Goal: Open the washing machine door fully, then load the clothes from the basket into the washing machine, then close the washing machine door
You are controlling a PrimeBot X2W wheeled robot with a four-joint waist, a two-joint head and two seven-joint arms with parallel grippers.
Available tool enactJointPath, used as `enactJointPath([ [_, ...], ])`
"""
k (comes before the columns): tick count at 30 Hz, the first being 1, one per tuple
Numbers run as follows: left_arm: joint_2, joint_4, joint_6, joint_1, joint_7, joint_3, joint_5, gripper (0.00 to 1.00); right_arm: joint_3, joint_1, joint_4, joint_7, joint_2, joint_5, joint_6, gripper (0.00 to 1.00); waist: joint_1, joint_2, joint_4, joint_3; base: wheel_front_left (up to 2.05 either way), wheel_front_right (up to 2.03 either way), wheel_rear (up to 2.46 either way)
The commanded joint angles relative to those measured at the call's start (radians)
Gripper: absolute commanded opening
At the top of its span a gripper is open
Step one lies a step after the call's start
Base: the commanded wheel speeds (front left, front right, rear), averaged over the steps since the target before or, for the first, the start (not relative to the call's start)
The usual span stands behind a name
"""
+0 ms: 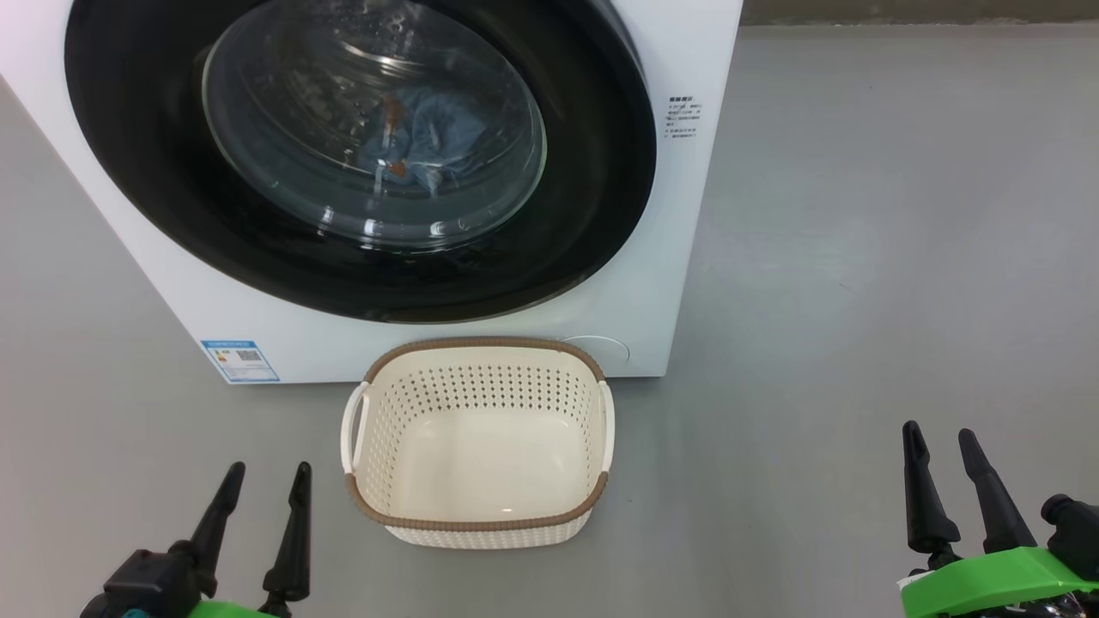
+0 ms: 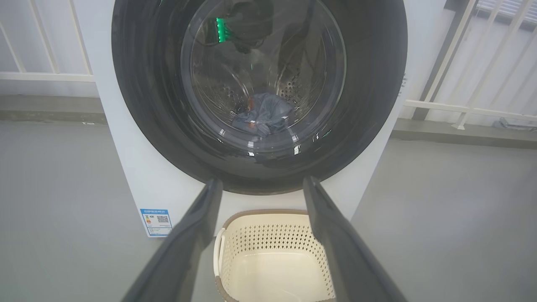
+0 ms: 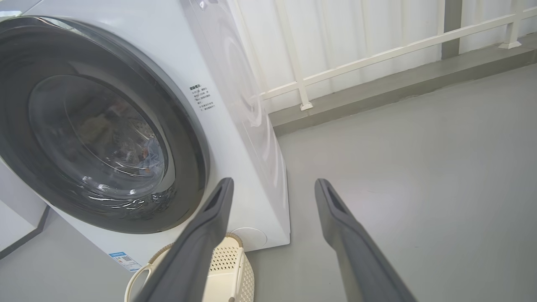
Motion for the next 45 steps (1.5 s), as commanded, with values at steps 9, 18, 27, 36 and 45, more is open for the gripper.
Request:
enactJointPath([
  [9,0.029,-0.019,-0.002,-0.025,-0.007,0.041,0.021,1.00,0.004,-0.002,-0.026,-0.005,-0.011,-0.001,0.000,1.00,0.0000,0.0000,0.000,0.007,0.00,0.00,0.00],
  [18,-0.023,0.042,0.000,0.009,0.002,-0.009,0.004,0.00,-0.017,0.000,0.052,0.001,0.024,0.002,0.000,0.00,0.0000,0.0000,-0.002,0.008,0.00,0.00,0.00],
  [27,-0.055,0.078,0.001,0.034,0.016,-0.007,-0.047,0.00,-0.019,-0.003,0.099,0.017,0.049,0.048,0.000,0.00,0.0015,0.0000,-0.003,0.004,0.00,0.00,0.00],
  [36,-0.062,0.068,0.001,0.029,0.042,0.012,-0.136,0.00,-0.023,-0.013,0.093,0.043,0.049,0.128,0.000,0.00,0.0000,0.0000,-0.005,0.001,0.00,0.00,0.00],
  [45,-0.068,0.059,0.001,0.023,0.067,0.031,-0.226,0.00,-0.027,-0.023,0.086,0.070,0.050,0.209,0.000,0.00,0.0000,0.0000,-0.006,-0.003,0.00,0.00,0.00],
])
